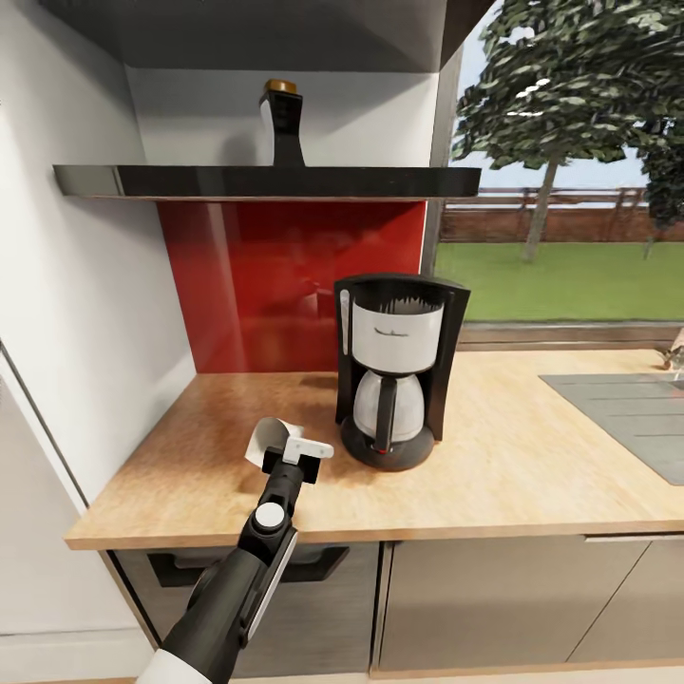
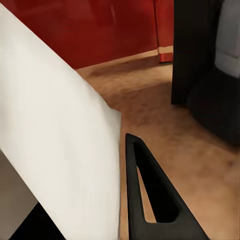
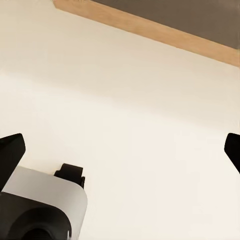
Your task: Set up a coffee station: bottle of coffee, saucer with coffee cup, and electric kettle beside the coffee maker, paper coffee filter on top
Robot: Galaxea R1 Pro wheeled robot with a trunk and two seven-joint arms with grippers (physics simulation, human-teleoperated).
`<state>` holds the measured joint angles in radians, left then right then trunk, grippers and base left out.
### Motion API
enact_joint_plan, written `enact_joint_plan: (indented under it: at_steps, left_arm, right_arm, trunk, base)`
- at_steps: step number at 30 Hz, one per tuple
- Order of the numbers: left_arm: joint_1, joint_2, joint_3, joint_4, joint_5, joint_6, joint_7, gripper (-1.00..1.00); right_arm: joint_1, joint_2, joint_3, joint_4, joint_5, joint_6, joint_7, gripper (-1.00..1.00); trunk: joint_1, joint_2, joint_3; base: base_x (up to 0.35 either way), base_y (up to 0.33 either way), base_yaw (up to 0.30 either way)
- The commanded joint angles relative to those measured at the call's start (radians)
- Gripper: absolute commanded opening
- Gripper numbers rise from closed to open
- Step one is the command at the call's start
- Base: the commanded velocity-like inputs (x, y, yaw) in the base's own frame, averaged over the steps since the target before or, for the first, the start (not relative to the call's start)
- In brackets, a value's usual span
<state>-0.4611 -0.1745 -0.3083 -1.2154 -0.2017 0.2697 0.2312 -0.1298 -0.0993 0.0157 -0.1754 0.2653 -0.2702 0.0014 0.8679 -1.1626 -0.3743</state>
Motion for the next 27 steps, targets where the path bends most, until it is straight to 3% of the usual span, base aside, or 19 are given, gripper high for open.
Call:
enact_joint_plan:
  at_steps: [1,21,27]
  left_arm:
    - [-0.001,0.0,-0.002,-0.001,-0.012,0.008,0.003,-1.0]
    - [-0.001,0.0,-0.002,-0.001,-0.012,0.008,0.003,-1.0]
    - [-0.001,0.0,-0.002,-0.003,-0.012,0.008,0.003,-1.0]
  right_arm:
    - [-0.001,0.0,0.001,0.001,0.003,-0.003,0.0,1.0]
    - [-0.001,0.0,0.001,0.001,0.003,-0.003,0.0,1.0]
    - [-0.001,0.0,0.001,0.001,0.003,-0.003,0.0,1.0]
  trunk:
    - [-0.004,0.007,0.002]
    - [-0.081,0.147,0.065]
    - [-0.081,0.147,0.065]
  base:
    - [0.0,0.0,0.0]
    - [0.0,0.0,0.0]
    - [0.0,0.0,0.0]
